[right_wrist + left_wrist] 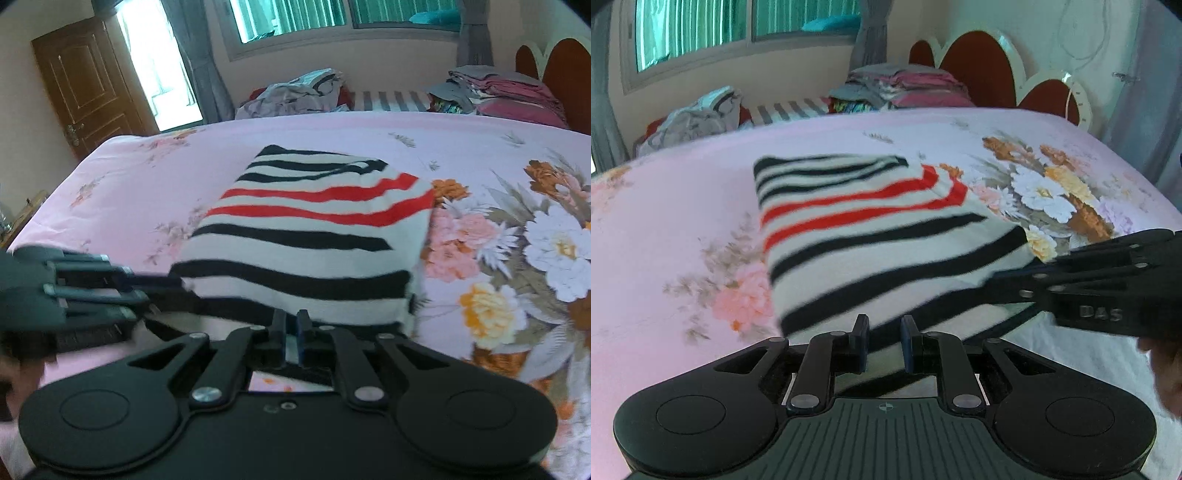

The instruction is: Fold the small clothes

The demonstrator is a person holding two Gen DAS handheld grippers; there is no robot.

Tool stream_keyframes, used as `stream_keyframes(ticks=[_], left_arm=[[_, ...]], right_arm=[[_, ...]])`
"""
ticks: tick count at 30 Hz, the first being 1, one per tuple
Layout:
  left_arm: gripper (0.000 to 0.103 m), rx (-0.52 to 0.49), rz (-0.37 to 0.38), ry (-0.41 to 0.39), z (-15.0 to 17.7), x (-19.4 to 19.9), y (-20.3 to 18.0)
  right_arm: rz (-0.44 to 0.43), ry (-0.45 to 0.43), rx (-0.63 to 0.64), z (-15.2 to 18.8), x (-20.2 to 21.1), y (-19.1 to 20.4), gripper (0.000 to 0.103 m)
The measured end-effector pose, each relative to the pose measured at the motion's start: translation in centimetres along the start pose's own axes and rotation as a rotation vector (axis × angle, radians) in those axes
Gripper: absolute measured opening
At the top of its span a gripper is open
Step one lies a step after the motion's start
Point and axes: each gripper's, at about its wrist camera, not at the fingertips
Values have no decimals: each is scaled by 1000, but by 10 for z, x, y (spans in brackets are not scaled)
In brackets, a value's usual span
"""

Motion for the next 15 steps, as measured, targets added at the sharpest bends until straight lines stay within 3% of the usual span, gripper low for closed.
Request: stream_keyframes(ticks=[2,8,14,15], left_arm=[[17,6,-29,13,3,-11,-4],[16,44,-36,-6,16,-2,12],[17,72,2,-7,13,4,20],[17,75,0,-14,10,9,22]], right_arm=[[1,11,-1,-1,-5,4,10],[143,86,1,6,-11,-23,0],[86,98,-65,8,-5,-42,1],[70,67,-79,4,2,-43,8]])
Point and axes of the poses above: each gripper's, at about its wrist camera, not at the fingertips, and x roughly against the way its jaws point, y to its left, z to its underside, and after that the axes turned 11 degrees about z, right-handed
